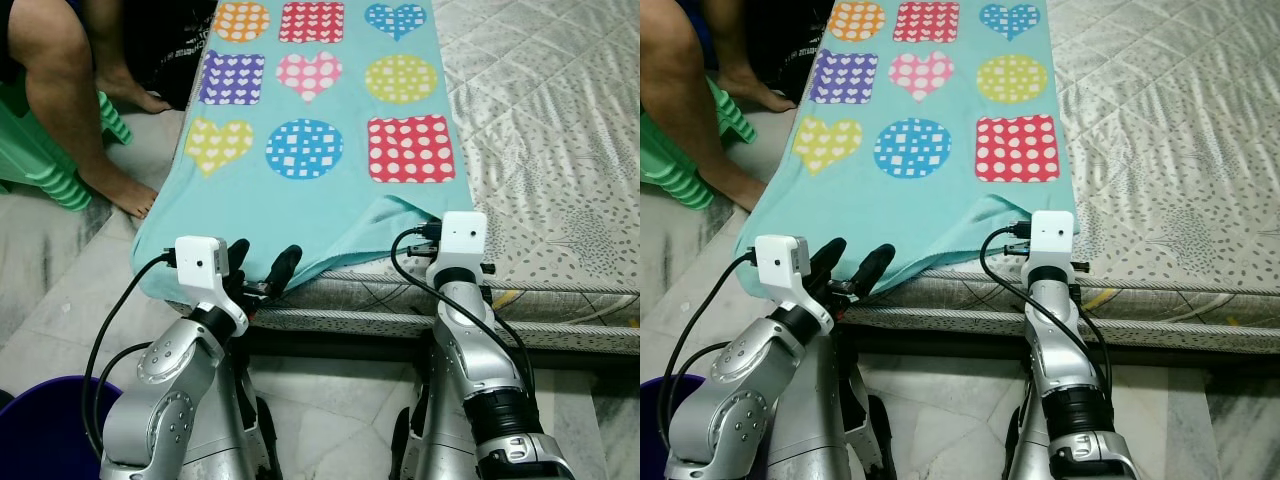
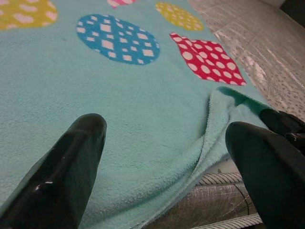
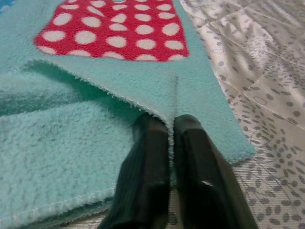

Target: Clean up the room

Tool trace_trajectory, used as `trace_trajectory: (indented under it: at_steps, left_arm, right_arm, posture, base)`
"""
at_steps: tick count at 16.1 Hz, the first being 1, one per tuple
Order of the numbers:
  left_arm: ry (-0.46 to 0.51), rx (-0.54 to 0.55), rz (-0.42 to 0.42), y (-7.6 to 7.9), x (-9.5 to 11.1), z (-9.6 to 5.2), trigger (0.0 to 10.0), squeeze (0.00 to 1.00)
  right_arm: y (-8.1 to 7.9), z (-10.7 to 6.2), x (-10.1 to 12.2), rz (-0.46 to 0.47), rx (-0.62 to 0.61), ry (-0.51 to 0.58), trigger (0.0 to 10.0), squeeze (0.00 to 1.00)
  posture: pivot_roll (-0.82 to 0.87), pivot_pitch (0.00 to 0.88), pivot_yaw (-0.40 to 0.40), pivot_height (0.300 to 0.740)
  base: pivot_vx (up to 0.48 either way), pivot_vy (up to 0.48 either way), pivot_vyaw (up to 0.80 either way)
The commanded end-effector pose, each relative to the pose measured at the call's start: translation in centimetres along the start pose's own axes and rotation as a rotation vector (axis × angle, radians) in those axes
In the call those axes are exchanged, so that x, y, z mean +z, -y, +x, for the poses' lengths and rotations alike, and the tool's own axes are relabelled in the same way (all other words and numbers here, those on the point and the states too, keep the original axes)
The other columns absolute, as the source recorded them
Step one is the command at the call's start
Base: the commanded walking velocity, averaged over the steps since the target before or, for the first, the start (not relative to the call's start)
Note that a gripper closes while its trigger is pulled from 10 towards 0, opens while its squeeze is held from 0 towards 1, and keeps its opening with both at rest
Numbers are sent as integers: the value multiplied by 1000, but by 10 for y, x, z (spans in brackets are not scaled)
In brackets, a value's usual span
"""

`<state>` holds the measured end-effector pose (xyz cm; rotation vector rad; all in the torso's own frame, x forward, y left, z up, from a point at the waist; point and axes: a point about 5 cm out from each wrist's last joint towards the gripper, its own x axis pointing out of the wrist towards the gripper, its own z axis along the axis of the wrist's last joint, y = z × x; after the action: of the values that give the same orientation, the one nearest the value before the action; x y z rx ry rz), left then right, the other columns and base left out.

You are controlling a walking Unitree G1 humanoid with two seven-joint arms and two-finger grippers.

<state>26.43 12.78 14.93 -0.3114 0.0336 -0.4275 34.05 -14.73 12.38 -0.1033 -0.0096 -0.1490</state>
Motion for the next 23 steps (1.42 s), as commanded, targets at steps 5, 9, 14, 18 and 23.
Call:
trace_trajectory:
  at_steps: [5,9,14,18,23]
  left_arm:
    - [-7,24,13,-5,-1,-4,10000,0]
    - [-8,27,13,-5,0,-4,10000,0]
    - [-12,20,8,-5,-2,-3,10000,0]
    - [-13,14,10,-6,-1,-1,10000,0]
    - [-12,11,11,-5,-1,-1,10000,0]
  right_arm:
    - [8,-5,-8,75,-26,-46,0,0]
    - [25,-20,-11,105,51,-46,0,0]
    - [37,-37,-4,190,140,-13,0,0]
    - [42,-48,-3,225,180,-11,0,0]
    - [58,-54,-7,227,175,-29,0,0]
  posture:
    - [-67,254,67,491]
    - [-74,260,75,491]
    - [-90,259,85,491]
    - [-96,254,93,491]
    - [-108,249,97,491]
  base:
    - [0,0,0]
    - [0,0,0]
    - [0,0,0]
    - [0,0,0]
    - [0,0,0]
